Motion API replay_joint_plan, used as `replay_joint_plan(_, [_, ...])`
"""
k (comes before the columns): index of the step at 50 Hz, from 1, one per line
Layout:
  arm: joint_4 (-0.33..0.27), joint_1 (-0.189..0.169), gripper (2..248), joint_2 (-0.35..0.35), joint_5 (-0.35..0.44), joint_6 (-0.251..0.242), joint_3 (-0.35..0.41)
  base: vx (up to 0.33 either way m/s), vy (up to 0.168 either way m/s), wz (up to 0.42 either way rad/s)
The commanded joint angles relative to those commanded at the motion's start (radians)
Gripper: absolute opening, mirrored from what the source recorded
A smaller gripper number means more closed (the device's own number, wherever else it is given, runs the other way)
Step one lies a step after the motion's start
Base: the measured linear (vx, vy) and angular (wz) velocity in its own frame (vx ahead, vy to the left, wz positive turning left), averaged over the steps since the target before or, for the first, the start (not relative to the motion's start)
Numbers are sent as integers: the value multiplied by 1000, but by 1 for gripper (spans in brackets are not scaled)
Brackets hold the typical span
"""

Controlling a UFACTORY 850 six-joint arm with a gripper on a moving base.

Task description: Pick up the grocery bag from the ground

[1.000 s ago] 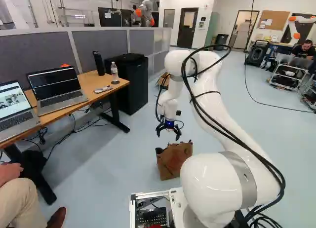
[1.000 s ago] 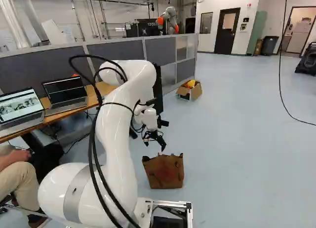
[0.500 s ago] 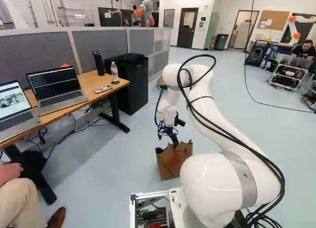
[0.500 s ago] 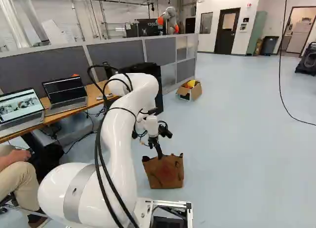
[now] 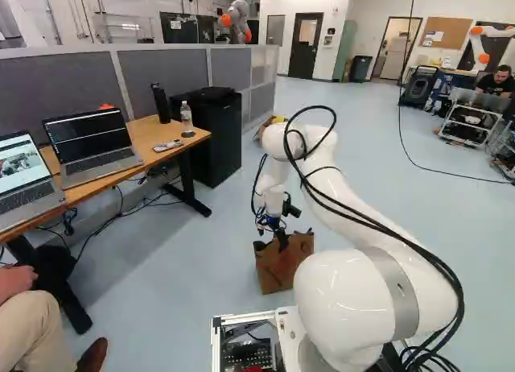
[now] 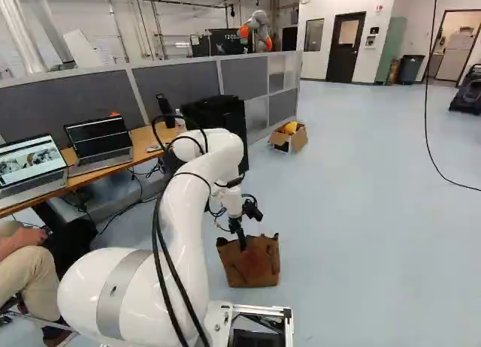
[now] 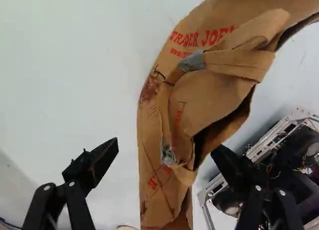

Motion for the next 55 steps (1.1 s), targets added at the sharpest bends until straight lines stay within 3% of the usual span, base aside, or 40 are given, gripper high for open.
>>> replay_joint_plan(12, [0, 0, 247, -86, 0, 0, -81, 0, 0, 0])
replay_joint_plan(13, [0, 0, 223, -93, 0, 0, -88, 0, 0, 0])
replay_joint_plan(18, [0, 0, 223, -128, 0, 0, -122, 0, 0, 0])
replay_joint_plan(19, [0, 0, 184, -133, 0, 0, -127, 0, 0, 0])
replay_joint_plan(23, [0, 0, 184, -144, 0, 0, -138, 0, 0, 0])
replay_joint_plan(24, [0, 0, 145, -145, 0, 0, -140, 0, 0, 0])
replay_joint_plan(28, [0, 0, 145, -149, 0, 0, -143, 0, 0, 0])
replay_joint_plan(29, [0, 0, 107, -149, 0, 0, -144, 0, 0, 0])
replay_joint_plan(33, [0, 0, 107, -150, 0, 0, -145, 0, 0, 0])
replay_joint_plan(34, [0, 0, 69, -151, 0, 0, -145, 0, 0, 0])
replay_joint_plan(39, [0, 0, 69, -151, 0, 0, -145, 0, 0, 0])
replay_joint_plan(40, [0, 0, 33, -151, 0, 0, -145, 0, 0, 0])
replay_joint_plan(44, [0, 0, 33, -151, 0, 0, -145, 0, 0, 0])
replay_joint_plan(45, [0, 0, 19, -151, 0, 0, -145, 0, 0, 0])
replay_joint_plan(55, [0, 0, 19, -151, 0, 0, -145, 0, 0, 0])
